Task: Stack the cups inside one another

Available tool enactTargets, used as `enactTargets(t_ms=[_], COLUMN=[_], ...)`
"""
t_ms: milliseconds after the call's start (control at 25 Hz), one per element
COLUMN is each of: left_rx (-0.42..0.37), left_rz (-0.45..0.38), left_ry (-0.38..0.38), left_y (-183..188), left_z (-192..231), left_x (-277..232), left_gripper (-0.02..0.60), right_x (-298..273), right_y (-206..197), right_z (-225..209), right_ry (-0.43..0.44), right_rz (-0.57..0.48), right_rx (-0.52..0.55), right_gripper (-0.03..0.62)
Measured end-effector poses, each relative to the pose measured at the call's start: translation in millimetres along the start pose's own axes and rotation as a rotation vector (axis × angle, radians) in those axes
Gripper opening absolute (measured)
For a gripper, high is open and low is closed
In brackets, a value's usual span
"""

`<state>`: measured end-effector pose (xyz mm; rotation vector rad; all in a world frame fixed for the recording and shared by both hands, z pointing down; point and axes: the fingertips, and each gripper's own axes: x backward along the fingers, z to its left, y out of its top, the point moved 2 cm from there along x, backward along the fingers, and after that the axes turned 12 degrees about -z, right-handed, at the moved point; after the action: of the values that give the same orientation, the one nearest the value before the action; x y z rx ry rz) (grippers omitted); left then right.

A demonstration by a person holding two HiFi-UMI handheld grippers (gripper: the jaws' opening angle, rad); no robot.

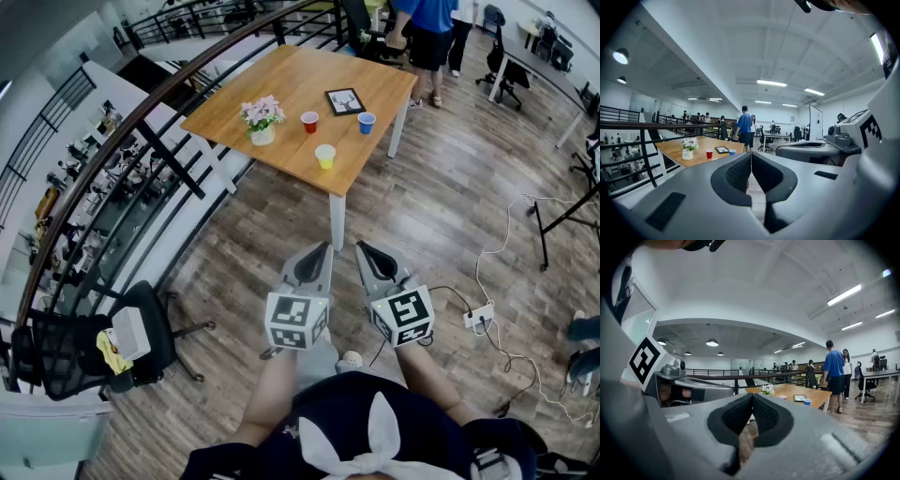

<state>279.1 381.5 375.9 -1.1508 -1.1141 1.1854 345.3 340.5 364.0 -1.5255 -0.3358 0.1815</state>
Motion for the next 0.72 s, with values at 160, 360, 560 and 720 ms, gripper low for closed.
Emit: enactTargets(t_ms=[160,360,560,720], left_rx=[0.004,0.002,-0.005,-0.005], left_rz=[-0.002,0.002,0.007,0.012], left_ry=[-0.003,-0.017,-0.053,-0.078], left_y=[-1.4,0.2,-1.3,-1.5], left_z=[19.5,51.0,84.6,105.6], left_x=[-7.1,-21.0,-42.7,-52.2], left_gripper=[0.020,0.020,0.020,0.020], right_x=[-19.9,-50.1,-85.7,-104.6], right_y=[-5.7,-8.7,-14.6,-20.4], right_z=[1.3,-1.5,-10.7,-10.1], right_ry=[-0.001,-0.011,-0.048,-0.070], right_rz=[0.004,-0.005,-0.004,0.004], right_rx=[0.005,0.014,0.025,0.029], right_gripper=[-0.002,-0.001,0.000,0.000])
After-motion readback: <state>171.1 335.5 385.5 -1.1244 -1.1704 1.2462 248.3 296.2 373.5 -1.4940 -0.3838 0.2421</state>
